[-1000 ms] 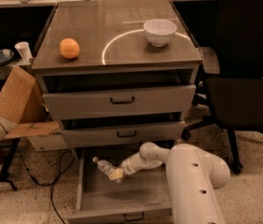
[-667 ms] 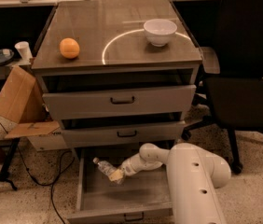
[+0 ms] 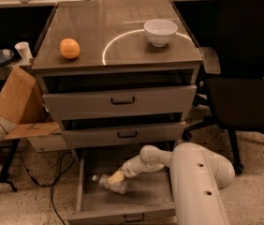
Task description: Place blue plastic bottle into bottom drawer
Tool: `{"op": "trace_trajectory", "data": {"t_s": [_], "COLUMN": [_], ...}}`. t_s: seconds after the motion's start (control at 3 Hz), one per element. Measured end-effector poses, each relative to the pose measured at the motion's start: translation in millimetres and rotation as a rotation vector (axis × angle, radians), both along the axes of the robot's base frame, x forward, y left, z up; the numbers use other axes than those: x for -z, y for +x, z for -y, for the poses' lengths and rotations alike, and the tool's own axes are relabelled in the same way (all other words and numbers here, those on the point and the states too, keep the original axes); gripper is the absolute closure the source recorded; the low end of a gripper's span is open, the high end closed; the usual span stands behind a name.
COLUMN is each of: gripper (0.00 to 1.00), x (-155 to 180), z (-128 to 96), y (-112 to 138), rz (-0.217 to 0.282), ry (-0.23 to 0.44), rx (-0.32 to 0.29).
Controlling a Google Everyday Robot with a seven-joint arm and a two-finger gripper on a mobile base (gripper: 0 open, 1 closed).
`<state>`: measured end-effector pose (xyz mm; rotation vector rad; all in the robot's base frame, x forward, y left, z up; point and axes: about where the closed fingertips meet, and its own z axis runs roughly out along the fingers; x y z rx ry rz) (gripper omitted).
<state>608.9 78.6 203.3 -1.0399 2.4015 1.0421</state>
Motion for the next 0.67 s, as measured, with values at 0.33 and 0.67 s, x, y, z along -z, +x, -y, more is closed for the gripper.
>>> {"op": "trace_trajectory", "data": {"t_s": [0.33, 0.67], "gripper": [0.00, 0.00], "x": [0.1, 0.1], "z": [-0.1, -0.1], "y": [-0.1, -0.1], "rz": [0.000, 0.000], "ry": [0.000, 0.000], "rx": [0.000, 0.000]}}
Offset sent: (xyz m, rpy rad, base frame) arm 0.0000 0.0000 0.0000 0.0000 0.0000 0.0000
